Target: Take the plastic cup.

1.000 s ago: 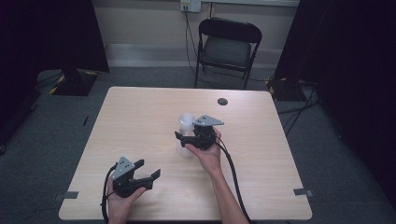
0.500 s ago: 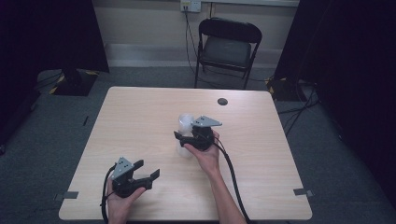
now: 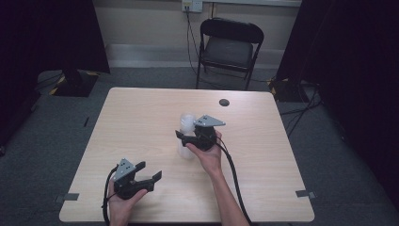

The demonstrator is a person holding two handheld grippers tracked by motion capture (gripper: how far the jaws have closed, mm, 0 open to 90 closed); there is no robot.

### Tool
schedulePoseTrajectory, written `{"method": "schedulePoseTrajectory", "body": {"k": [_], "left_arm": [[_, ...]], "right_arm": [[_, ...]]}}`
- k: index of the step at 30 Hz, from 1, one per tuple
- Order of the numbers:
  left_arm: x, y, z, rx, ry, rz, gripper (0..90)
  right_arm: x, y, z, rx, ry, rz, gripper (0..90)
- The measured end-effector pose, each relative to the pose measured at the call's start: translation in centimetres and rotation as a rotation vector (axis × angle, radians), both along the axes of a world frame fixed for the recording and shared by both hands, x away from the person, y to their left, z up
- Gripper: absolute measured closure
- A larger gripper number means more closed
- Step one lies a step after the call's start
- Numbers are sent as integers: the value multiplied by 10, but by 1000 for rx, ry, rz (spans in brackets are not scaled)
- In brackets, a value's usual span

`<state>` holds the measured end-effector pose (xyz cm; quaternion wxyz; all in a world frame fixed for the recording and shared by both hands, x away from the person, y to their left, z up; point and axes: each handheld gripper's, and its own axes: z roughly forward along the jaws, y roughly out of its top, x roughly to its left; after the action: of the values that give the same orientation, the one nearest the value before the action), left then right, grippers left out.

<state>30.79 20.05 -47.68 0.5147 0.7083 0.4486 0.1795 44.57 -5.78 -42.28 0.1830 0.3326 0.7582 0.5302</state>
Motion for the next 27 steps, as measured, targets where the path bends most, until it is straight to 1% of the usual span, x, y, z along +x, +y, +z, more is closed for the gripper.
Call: {"method": "schedulePoseTrajectory", "body": {"k": [3,6,9,11,13,15,16,21,27], "left_arm": [[0,-1,0,4,-3,-3,208],[1,-1,1,2,-6,-3,208],[1,-2,1,8,-4,-7,208],[1,-3,1,0,-6,-6,208],[2,-3,1,6,-7,-8,208],[2,-4,1,8,-9,-11,208],[2,-4,1,18,-10,-14,208],[2,-6,2,17,-12,-23,208],[3,-9,3,17,-15,-28,209]], "right_arm": [[0,0,2,7,-1,1,294],[1,-1,7,25,-7,3,297],[1,-2,9,25,-10,5,299],[1,-2,11,25,-11,2,300],[1,-2,12,21,-13,4,302],[1,-2,14,27,-16,6,303],[1,-2,15,28,-23,4,304],[1,-4,19,36,-14,10,309],[1,-6,30,53,-29,9,313]]}}
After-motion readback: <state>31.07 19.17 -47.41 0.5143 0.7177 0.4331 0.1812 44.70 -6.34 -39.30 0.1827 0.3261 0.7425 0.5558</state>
